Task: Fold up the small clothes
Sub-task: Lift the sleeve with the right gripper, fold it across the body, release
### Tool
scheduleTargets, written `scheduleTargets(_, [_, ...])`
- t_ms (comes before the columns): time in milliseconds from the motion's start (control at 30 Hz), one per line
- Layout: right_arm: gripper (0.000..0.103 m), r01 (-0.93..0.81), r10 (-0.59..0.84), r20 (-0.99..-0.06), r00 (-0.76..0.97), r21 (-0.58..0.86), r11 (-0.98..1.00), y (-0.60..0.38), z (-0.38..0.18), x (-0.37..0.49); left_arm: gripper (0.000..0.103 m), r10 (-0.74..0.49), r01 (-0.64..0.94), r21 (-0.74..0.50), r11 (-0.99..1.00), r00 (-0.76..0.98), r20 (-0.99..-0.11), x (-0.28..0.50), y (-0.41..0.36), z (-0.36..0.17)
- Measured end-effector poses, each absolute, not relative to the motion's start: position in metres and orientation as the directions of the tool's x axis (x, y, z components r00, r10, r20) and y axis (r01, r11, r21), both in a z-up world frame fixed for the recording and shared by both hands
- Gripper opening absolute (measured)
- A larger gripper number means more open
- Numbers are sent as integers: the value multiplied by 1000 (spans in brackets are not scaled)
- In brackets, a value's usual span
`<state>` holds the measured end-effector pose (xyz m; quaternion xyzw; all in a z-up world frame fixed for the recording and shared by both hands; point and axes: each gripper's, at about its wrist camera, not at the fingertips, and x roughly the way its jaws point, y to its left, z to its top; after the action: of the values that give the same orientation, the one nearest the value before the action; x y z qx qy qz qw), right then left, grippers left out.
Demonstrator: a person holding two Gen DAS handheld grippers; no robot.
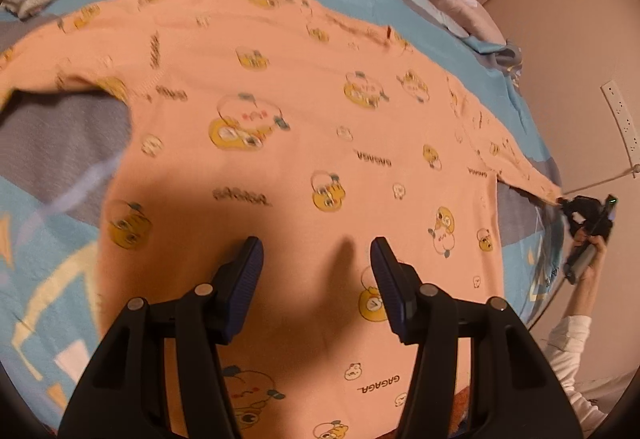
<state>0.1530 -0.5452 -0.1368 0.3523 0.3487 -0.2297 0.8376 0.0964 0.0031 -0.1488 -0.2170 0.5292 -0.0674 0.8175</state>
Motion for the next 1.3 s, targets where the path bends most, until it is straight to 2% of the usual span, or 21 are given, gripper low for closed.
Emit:
scheduleTargets(267, [7, 448, -156, -591, 792, 387, 806, -483, -24, 154, 58, -239, -126, -361, 924, 547, -802, 88, 24, -112])
scheduleTargets(367, [7, 352, -116, -535, 837, 364, 862, -445, 8, 158, 64, -217, -128, -349, 928, 576, -788, 82, 32, -101])
scheduleTargets(533, [7, 187, 1, -476, 880, 348, 919, -384, 39, 163, 82, -200, -136, -356, 925, 623, -756, 75, 41, -87])
scheduleTargets(667, [7, 58, 97, -454, 886, 315, 947, -334, 51, 164, 88, -189, -145, -362, 921, 646, -740, 68, 50, -82])
scheduleTargets(967, [7, -171, 283, -501, 818, 258, 951, -233, 32, 170, 89, -145, -198, -363, 910, 669, -729, 58, 71, -79])
scheduleTargets(1133, [7, -291, 405, -586, 702, 284, 914, -179, -5, 172, 89, -123, -228, -361, 904, 671, -731, 55, 81, -81])
scheduleTargets(1300, [7, -352, 440, -675, 592, 275, 895, -134, -49, 173, 89, -106, -249, -355, 901, 668, -737, 53, 88, -85])
